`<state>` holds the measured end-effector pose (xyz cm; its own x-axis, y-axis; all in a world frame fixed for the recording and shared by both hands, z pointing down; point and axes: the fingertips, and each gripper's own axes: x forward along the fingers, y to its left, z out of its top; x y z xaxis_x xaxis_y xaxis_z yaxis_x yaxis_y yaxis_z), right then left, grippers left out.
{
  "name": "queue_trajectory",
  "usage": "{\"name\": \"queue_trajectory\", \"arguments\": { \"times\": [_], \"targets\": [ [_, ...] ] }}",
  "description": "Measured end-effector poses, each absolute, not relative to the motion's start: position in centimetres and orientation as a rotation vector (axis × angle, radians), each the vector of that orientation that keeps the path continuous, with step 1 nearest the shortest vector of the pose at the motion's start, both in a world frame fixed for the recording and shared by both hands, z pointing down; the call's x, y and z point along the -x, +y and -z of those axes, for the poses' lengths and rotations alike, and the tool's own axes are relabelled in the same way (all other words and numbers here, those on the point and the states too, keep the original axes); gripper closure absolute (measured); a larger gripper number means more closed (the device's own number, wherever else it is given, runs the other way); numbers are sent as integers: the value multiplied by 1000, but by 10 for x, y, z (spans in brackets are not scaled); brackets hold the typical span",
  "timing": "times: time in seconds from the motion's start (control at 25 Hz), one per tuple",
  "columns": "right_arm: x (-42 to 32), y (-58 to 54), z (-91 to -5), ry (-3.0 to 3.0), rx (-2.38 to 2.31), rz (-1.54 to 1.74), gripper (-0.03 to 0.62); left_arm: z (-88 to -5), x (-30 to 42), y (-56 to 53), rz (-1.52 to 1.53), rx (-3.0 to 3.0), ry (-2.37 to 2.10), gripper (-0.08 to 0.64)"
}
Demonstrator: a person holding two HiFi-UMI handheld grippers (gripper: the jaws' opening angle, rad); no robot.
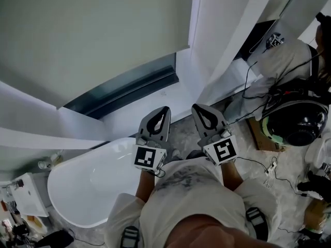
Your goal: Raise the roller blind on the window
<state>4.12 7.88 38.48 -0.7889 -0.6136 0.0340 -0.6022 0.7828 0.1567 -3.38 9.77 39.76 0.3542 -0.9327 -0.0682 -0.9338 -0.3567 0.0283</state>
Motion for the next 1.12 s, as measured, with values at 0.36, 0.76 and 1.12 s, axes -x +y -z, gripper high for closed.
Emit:
{"name": "queue_trajectory", "arguments": {
  "times": [0.36, 0.76, 1.12],
  "targets": [
    [-35, 38, -385, -2840, -1061, 211, 531, -397, 38, 51, -139, 2632, 1720, 549],
    [-39, -22, -386, -2842, -1053, 203, 531, -401, 32, -14, -142, 2638, 1709, 549],
    [-47, -79, -393, -2880, -1005, 178, 531, -403, 16, -73, -120, 2655, 1747, 549]
  ]
}}
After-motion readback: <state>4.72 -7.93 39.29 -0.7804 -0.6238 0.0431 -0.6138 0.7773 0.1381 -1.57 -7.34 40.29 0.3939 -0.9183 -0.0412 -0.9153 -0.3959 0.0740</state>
